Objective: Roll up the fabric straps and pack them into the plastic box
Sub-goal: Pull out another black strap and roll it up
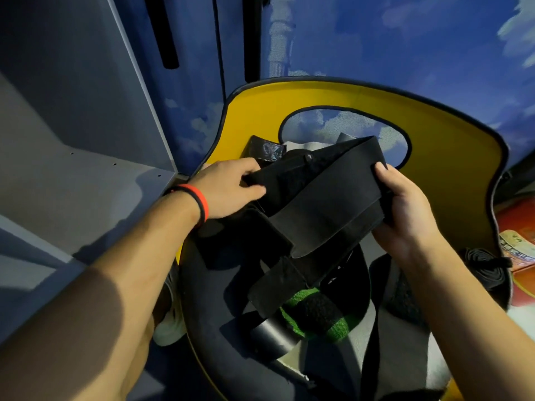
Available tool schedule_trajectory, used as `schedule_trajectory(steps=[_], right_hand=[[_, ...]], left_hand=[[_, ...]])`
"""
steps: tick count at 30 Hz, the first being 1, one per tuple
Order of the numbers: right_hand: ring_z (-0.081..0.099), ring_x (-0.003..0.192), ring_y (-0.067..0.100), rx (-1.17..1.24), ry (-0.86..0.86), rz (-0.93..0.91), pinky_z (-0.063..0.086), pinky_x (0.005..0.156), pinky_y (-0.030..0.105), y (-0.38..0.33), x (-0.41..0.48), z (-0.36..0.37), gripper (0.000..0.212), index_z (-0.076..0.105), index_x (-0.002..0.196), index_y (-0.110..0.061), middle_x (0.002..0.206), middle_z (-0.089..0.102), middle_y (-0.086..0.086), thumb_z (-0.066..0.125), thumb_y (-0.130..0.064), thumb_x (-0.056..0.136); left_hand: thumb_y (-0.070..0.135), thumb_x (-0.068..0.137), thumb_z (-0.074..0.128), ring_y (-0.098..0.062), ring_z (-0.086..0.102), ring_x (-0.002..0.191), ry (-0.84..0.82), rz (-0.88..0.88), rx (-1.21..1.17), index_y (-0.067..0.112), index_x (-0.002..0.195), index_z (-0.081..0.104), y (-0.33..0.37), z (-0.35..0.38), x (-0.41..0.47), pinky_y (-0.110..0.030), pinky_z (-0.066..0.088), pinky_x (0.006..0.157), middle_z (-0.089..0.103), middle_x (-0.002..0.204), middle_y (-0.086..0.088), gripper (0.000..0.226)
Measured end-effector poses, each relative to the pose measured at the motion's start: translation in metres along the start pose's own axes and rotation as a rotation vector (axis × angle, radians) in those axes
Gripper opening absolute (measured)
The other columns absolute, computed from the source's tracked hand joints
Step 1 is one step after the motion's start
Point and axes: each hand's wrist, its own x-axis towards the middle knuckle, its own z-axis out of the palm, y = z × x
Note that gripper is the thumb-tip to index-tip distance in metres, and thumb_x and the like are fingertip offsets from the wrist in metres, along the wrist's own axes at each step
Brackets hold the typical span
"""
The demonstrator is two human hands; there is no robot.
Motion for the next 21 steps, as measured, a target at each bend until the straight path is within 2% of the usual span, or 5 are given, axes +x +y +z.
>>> schedule_trajectory(steps=[3,7,11,16,21], right_hand=[[0.067,0.118,0.030,-0.127,0.086,-0.061,0.051,0.103,0.043,0.001,0.007,-0.009,0.028,0.068,0.126,-0.009,0.122,0.072,0.013,0.058,-0.015,0.101],[0.071,0.108,0.027,-0.568,0.258,-0.247,0.056,0.099,0.046,0.011,0.020,-0.032,0.025,0.073,0.120,-0.018,0.114,0.075,0.007,0.070,-0.019,0.095],[0.067,0.107,0.018,-0.954,0.366,-0.262,0.053,0.097,0.038,0.020,0.025,-0.048,0.034,0.072,0.124,-0.017,0.119,0.072,0.004,0.075,-0.029,0.092],[0.068,0.097,0.030,-1.391,0.306,-0.261,0.055,0.080,0.041,0.034,0.026,-0.065,0.025,0.078,0.110,-0.014,0.104,0.075,0.014,0.071,-0.030,0.093],[0.054,0.115,0.032,-1.437,0.327,-0.152,0.039,0.083,0.034,0.034,0.017,-0.058,0.036,0.065,0.125,-0.017,0.121,0.059,0.018,0.057,-0.042,0.100]], left_hand=[[0.041,0.094,0.064,-0.018,0.056,0.102,0.013,0.025,0.058,0.033,0.104,0.062,0.001,-0.002,0.000,-0.036,0.035,0.094,0.064,0.108,0.012,0.013],[0.038,0.090,0.070,-0.023,0.061,0.093,0.091,0.085,0.079,0.030,0.103,0.063,0.018,0.020,-0.014,-0.030,0.042,0.074,0.064,0.097,0.005,0.017],[0.024,0.091,0.066,-0.026,0.059,0.115,0.118,0.128,0.128,0.026,0.117,0.065,0.026,0.060,-0.036,-0.040,0.051,0.093,0.065,0.121,-0.001,0.025],[0.012,0.088,0.073,-0.013,0.011,0.152,0.072,0.200,0.114,0.032,0.103,0.077,0.008,0.062,-0.036,-0.029,0.015,0.122,0.022,0.163,0.013,0.026],[0.035,0.080,0.082,-0.018,0.059,0.117,0.013,-0.007,-0.105,0.036,0.094,0.071,-0.001,0.053,-0.022,-0.027,0.045,0.097,0.060,0.123,0.008,0.017]])
